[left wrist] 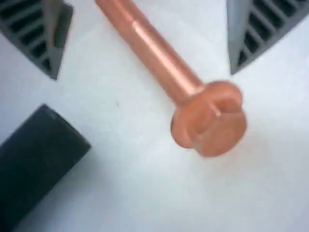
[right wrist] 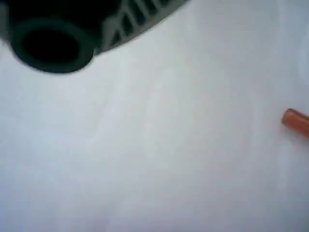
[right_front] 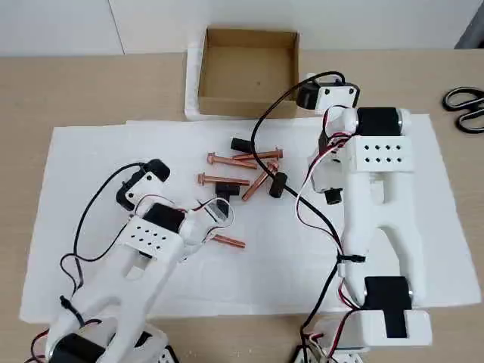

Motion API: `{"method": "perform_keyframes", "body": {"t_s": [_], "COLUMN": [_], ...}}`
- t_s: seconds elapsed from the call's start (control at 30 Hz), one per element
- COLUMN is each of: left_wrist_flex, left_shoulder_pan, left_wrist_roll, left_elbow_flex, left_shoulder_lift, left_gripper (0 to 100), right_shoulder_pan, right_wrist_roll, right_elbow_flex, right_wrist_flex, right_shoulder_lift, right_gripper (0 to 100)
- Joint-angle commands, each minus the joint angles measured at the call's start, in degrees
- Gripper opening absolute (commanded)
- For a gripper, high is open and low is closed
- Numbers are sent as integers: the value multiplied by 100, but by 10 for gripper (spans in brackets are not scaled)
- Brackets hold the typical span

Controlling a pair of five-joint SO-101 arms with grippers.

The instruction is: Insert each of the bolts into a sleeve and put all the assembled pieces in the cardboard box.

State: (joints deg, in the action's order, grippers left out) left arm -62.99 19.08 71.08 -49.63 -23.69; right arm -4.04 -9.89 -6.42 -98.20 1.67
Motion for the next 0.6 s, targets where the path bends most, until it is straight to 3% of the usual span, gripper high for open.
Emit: {"method": "perform_keyframes", "body": {"t_s": [0.0,0.17,0.3,0.57], "left_wrist_flex": [0,774,923,1169], "left_shoulder_pan": [-18,-26,-26,-18], "left_wrist_roll": [9,35,35,9], "left_elbow_flex": [215,-365,-470,-558], "left_shoulder_lift": [-9,-18,-26,-9], "left_gripper": [217,217,209,86], "right_shoulder_pan": [22,22,22,22], "right_wrist_roll": [9,18,18,18], "right_elbow_flex": [-290,-290,-290,-290], "right_wrist_flex": [-75,-75,-75,-75], "right_shoulder_lift": [303,303,303,303], "right_gripper": [3,3,3,3]}}
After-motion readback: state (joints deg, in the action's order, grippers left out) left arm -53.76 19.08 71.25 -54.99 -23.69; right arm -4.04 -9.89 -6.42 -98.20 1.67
